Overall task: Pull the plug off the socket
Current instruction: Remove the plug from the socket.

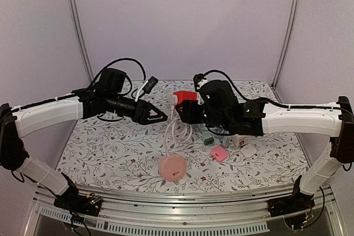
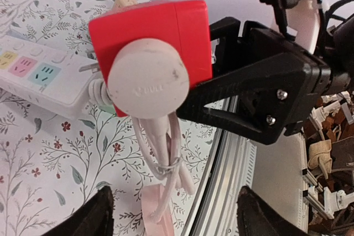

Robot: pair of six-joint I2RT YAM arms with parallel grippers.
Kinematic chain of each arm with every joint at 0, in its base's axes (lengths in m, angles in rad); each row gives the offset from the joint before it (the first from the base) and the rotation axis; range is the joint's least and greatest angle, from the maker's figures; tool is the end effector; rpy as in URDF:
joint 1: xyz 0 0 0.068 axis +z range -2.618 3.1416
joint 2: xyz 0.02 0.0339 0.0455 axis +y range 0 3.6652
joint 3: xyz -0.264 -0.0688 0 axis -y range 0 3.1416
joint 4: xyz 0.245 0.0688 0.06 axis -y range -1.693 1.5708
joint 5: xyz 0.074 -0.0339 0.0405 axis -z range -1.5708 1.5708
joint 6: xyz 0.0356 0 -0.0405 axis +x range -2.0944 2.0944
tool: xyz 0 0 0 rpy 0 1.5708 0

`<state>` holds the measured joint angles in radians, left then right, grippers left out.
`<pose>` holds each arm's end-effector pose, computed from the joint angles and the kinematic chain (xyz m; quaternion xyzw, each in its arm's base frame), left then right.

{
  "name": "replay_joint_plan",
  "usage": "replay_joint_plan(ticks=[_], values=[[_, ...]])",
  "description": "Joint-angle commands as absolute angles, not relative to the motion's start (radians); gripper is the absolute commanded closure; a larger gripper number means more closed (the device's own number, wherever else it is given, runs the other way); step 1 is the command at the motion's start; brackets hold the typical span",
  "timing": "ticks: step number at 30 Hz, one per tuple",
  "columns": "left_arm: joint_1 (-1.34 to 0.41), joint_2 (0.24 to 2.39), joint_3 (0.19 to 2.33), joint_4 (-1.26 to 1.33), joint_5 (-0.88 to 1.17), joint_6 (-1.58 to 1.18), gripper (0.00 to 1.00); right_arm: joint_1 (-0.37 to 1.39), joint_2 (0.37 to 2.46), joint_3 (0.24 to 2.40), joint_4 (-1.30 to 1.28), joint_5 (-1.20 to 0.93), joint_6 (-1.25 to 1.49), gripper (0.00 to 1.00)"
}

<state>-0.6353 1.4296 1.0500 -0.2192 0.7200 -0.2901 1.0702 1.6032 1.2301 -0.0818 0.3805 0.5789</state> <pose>0.2403 -0.2063 0.2830 0.3042 0.7870 -0.4739 0.2521 0.1915 0.3224 0.2969 -0.1055 0.8324 0.2728 0.4707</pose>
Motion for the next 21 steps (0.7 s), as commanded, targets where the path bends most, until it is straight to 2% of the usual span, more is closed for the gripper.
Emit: replay_joint_plan(ticks=[1,5,8,18,21], values=[[-0.593,1.348,1.035,-0.199,0.746,-0.276,0.17,1.065,1.527,1.2,0.002,0.339,0.506,0.89],[-0.58,1.331,1.005,-0.133,0.797,-0.307,0.08,1.101,1.535,1.213,-0.031,0.334,0.426,0.89],[-0.579,1.356,1.013,-0.136,0.816,-0.321,0.08,1.137,1.559,1.243,-0.053,0.36,0.375,0.89],[-0.578,1.418,1.04,-0.172,0.839,-0.336,0.28,1.161,1.615,1.309,-0.054,0.381,0.352,0.89],[-0.578,1.426,1.04,-0.162,0.853,-0.345,0.28,1.162,1.626,1.321,-0.059,0.391,0.34,0.89]])
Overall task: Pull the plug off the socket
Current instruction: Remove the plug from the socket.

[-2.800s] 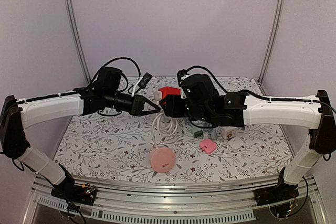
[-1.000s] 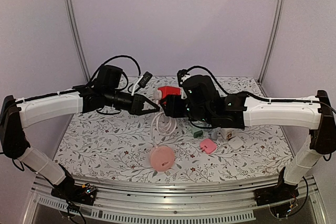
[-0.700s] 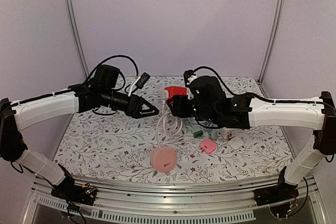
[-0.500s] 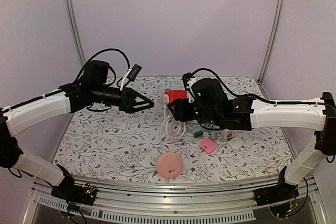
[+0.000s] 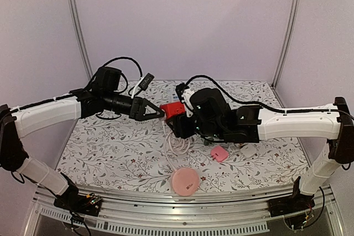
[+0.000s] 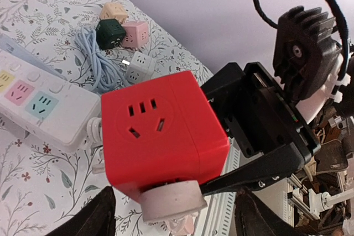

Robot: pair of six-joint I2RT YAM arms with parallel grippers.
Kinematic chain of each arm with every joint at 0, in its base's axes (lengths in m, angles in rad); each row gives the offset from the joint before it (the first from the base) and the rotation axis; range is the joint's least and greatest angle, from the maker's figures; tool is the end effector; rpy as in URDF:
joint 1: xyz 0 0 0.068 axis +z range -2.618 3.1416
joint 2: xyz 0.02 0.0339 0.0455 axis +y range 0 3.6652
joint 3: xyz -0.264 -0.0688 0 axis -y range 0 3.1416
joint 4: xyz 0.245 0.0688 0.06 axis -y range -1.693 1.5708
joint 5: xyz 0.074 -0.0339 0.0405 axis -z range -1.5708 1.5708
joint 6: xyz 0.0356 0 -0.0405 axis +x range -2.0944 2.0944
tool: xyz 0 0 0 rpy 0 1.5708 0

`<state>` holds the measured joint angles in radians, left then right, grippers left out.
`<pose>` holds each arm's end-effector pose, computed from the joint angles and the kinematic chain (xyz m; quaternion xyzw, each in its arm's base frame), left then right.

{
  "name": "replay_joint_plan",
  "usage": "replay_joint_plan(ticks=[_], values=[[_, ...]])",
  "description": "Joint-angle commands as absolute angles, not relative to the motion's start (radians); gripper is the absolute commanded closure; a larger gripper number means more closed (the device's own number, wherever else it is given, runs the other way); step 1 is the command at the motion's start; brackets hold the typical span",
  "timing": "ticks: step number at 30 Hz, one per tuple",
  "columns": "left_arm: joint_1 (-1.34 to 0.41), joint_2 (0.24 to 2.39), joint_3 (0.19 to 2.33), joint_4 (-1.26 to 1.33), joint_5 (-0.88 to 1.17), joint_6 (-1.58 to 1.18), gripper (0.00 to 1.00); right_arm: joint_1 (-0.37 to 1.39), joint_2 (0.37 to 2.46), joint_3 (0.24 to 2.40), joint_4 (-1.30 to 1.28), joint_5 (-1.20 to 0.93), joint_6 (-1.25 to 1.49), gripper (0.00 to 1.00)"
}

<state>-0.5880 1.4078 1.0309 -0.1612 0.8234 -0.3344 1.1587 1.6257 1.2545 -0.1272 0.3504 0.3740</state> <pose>0.2446 -0.1944 0.2893 0.2968 0.7656 -0.5130 0.2503 0.1630 0.3423 0.2928 -0.2414 0.8162 0.2409 0.4663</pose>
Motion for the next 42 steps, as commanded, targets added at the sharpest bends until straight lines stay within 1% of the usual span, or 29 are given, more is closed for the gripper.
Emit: replay_joint_plan(ticks=[1,3,5,9,18,24,30,37,42], values=[[-0.578,1.425,1.039,-0.158,0.855,-0.348,0.27,1.162,1.629,1.325,-0.062,0.397,0.338,0.89],[-0.58,1.427,1.037,-0.156,0.86,-0.351,0.26,1.163,1.633,1.332,-0.066,0.403,0.335,0.89],[-0.58,1.429,1.037,-0.155,0.862,-0.353,0.27,1.165,1.639,1.339,-0.07,0.406,0.332,0.89],[-0.58,1.439,1.038,-0.155,0.863,-0.361,0.41,1.166,1.645,1.352,-0.072,0.407,0.323,0.89],[-0.581,1.452,1.035,-0.14,0.87,-0.379,0.57,1.182,1.664,1.371,-0.091,0.42,0.289,0.89],[-0.58,1.453,1.034,-0.138,0.868,-0.379,0.79,1.185,1.665,1.36,-0.092,0.429,0.26,0.9],[-0.58,1.453,1.034,-0.138,0.868,-0.376,0.93,1.185,1.651,1.347,-0.091,0.449,0.231,0.9],[-0.58,1.456,1.034,-0.139,0.865,-0.375,1.0,1.186,1.643,1.348,-0.094,0.495,0.234,0.9],[-0.58,1.45,1.031,-0.135,0.856,-0.37,1.0,1.182,1.662,1.366,-0.136,0.582,0.286,0.9]])
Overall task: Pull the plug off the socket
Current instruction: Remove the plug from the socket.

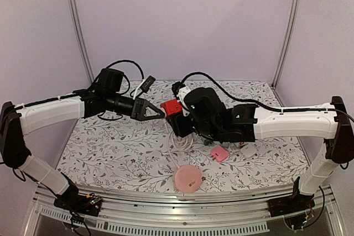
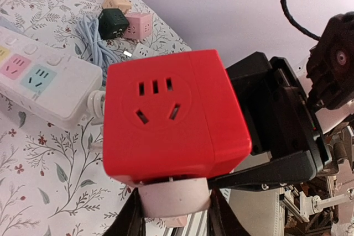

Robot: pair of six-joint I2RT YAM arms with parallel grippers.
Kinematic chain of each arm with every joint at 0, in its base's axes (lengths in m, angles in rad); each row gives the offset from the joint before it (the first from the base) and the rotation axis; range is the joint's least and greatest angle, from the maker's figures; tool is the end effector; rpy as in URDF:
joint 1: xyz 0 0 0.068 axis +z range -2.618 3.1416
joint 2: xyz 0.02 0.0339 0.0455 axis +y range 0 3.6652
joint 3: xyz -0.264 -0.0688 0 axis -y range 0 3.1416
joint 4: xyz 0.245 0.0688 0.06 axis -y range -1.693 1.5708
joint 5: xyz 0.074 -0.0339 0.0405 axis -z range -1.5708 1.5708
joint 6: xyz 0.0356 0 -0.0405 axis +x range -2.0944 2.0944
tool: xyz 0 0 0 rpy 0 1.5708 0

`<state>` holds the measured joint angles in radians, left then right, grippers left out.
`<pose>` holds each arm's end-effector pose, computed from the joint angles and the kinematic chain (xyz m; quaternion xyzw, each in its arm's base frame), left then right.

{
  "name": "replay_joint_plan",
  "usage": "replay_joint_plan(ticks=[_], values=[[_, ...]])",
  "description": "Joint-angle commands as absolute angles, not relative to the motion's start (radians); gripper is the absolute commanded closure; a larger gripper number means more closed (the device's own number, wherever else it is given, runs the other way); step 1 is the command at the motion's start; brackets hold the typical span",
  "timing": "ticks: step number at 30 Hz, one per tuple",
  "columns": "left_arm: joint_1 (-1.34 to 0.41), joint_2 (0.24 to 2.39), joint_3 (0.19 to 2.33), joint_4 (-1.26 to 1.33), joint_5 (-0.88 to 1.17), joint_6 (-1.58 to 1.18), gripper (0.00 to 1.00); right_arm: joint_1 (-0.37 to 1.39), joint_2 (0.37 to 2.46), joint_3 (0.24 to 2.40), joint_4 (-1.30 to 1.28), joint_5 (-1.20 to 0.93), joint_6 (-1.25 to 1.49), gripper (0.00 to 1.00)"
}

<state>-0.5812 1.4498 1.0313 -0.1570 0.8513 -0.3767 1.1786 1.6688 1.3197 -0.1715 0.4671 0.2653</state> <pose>0.2512 -0.1970 0.2778 0.2778 0.7760 -0.5224 0.2186 0.1632 0.3527 0.2962 -0.2671 0.8067 0.1720 0.4984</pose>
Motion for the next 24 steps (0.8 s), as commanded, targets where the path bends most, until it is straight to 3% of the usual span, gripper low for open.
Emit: replay_joint_plan(ticks=[1,8,12,16,24], values=[[-0.581,1.446,1.03,-0.134,0.857,-0.365,1.0,1.172,1.662,1.36,-0.135,0.564,0.304,0.9],[-0.583,1.435,1.022,-0.115,0.879,-0.362,1.0,1.092,1.599,1.239,0.047,0.286,0.382,0.9],[-0.583,1.44,1.023,-0.115,0.878,-0.364,1.0,1.091,1.594,1.259,0.038,0.236,0.335,0.9],[-0.582,1.44,1.023,-0.12,0.866,-0.364,1.0,1.102,1.615,1.298,0.003,0.263,0.31,0.9],[-0.571,1.45,1.025,-0.129,0.837,-0.376,1.0,1.183,1.743,1.468,-0.215,0.536,0.241,0.91]])
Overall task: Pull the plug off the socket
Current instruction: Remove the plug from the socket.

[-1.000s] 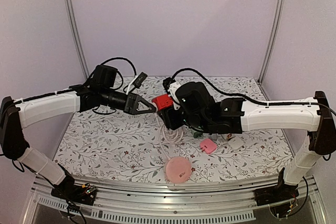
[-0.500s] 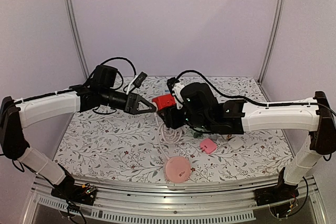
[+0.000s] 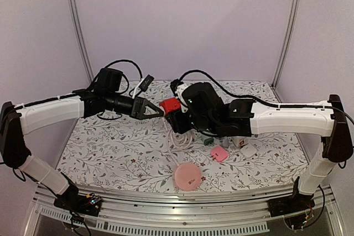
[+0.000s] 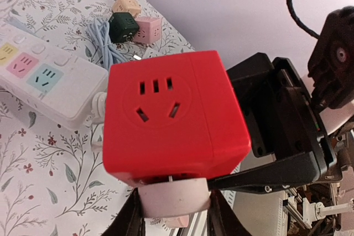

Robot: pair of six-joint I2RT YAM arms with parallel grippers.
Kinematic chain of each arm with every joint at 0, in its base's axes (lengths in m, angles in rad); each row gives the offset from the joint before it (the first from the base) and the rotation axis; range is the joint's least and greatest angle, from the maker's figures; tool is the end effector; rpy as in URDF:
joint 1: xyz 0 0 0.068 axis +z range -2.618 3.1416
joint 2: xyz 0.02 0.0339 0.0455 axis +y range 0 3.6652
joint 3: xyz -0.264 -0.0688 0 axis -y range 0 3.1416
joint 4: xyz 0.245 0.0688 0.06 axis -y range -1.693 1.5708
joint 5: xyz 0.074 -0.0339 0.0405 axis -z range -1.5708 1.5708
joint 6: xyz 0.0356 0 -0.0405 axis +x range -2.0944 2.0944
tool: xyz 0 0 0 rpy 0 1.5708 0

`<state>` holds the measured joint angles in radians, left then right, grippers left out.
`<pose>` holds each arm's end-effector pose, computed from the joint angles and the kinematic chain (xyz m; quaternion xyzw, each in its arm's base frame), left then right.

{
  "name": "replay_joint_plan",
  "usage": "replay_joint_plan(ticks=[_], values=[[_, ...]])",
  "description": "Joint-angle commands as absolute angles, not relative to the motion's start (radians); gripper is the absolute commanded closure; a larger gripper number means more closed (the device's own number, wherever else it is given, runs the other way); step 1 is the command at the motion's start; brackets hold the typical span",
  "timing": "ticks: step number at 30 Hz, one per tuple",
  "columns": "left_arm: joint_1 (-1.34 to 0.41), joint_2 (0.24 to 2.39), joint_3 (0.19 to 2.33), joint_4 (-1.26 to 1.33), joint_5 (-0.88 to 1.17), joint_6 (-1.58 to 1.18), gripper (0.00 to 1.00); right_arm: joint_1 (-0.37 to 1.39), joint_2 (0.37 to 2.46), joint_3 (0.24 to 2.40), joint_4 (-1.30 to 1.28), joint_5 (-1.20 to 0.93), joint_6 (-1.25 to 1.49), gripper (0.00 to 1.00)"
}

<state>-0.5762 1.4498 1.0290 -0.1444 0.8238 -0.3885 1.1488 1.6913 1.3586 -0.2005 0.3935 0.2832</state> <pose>0.2534 -0.1958 0.2777 0.2673 0.7813 -0.5156 0.2285 0.1742 0.3547 0.2980 -0.2692 0.8138 0.1911 0.4783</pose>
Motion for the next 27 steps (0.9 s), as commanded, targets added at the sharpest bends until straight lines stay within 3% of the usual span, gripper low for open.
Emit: replay_joint_plan(ticks=[1,13,27], values=[[-0.57,1.45,1.025,-0.131,0.833,-0.376,1.0,1.184,1.756,1.483,-0.242,0.558,0.246,0.91],[-0.553,1.444,1.023,-0.129,0.825,-0.383,1.0,1.184,1.856,1.599,-0.42,0.712,0.307,0.91],[-0.532,1.437,1.022,-0.13,0.825,-0.385,1.0,1.098,1.633,1.286,0.054,0.195,0.366,0.9]])
